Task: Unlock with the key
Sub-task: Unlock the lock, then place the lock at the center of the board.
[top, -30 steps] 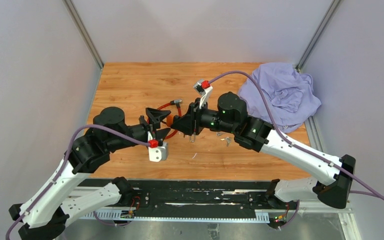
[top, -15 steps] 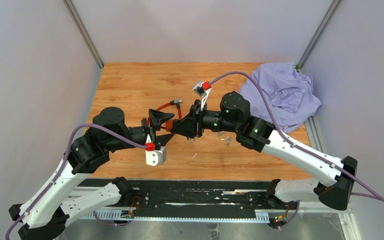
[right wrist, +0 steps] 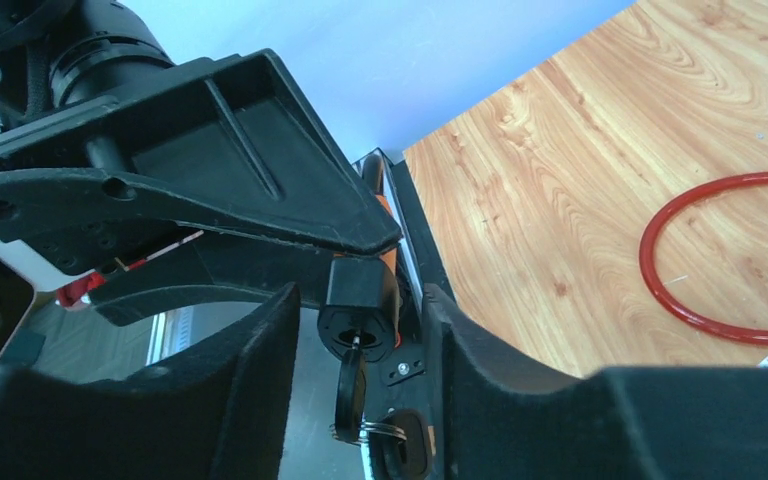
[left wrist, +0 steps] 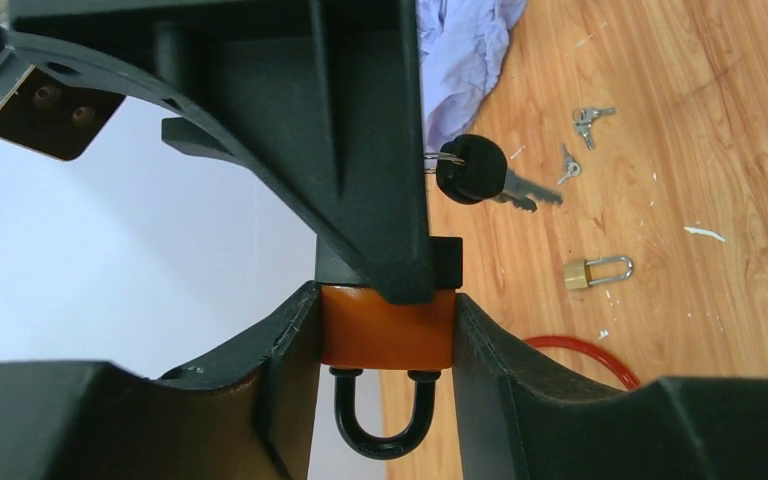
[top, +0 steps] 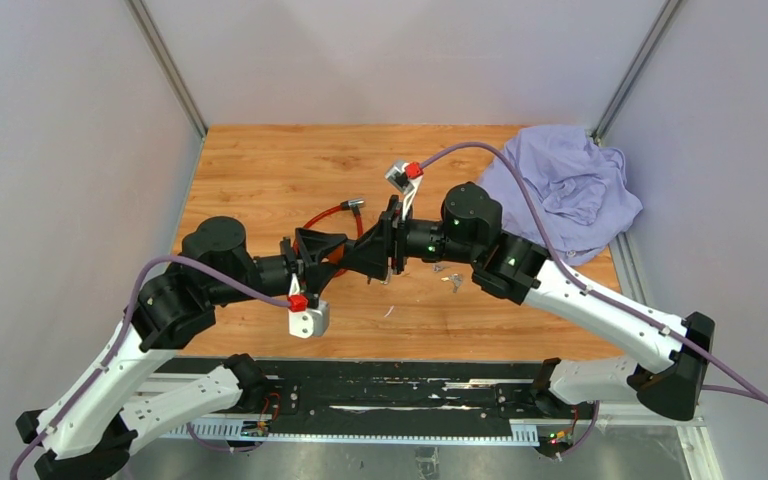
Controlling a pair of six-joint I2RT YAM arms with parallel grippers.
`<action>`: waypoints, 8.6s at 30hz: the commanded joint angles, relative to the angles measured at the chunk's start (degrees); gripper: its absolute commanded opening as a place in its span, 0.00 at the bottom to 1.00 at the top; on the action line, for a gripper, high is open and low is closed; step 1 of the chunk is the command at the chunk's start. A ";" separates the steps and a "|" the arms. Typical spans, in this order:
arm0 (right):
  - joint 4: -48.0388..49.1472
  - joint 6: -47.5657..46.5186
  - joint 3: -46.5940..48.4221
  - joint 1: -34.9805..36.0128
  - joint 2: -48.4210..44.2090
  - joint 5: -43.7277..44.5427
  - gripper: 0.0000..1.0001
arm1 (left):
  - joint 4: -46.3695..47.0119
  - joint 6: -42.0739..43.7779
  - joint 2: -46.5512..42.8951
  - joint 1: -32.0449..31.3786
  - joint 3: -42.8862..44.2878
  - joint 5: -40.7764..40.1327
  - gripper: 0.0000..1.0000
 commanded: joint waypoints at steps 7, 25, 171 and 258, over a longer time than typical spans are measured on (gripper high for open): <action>-4.40 -2.40 -1.23 -8.70 -7.21 -12.35 0.49 | 0.31 6.77 -1.24 -0.91 0.65 -3.65 0.11; -7.96 -6.06 3.55 -8.13 -2.44 -17.97 0.34 | 0.45 6.77 -1.08 -1.09 1.05 -4.86 0.00; -6.33 -1.84 -1.18 -3.82 -2.56 -1.62 0.01 | -8.53 -11.57 1.11 -1.26 -1.13 -9.88 0.98; -14.83 -7.22 4.10 -38.82 41.71 -1.27 0.45 | -2.32 -22.56 19.71 12.45 8.68 -22.45 0.98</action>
